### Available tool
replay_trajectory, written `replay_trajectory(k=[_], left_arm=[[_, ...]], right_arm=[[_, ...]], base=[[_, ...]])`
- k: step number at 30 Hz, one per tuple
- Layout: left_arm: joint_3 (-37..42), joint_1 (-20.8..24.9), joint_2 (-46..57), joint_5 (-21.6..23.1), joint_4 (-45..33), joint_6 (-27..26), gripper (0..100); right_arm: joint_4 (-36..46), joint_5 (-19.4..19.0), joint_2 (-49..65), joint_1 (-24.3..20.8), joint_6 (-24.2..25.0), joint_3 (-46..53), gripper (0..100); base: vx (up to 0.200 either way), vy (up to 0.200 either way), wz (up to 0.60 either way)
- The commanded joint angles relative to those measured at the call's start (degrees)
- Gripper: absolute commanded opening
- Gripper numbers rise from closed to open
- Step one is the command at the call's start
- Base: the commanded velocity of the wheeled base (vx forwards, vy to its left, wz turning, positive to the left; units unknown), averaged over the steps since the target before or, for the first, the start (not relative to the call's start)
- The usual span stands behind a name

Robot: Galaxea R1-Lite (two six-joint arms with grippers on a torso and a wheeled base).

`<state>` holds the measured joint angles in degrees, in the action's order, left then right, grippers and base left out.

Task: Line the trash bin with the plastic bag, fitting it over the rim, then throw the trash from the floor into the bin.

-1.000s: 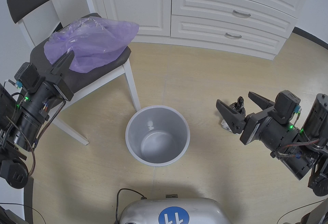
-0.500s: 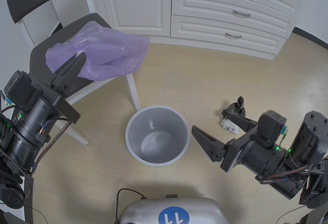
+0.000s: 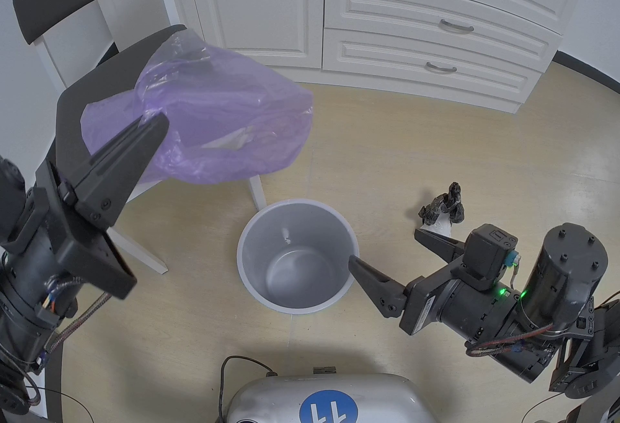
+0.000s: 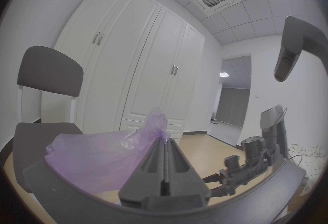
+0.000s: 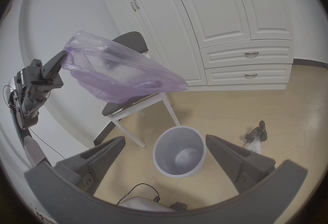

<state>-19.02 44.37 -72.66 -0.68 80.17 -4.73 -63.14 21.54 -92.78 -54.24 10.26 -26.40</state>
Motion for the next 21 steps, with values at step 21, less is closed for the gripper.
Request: replay_trajectory(k=[21], left_arm=[[0.9,9.5,7.4,0.0,-4.2,0.0,0]], right_arm=[[-0.1,-0.4,-6.4,3.2,1.6,-0.3,100]], base=[[0.000,0.000,0.00]])
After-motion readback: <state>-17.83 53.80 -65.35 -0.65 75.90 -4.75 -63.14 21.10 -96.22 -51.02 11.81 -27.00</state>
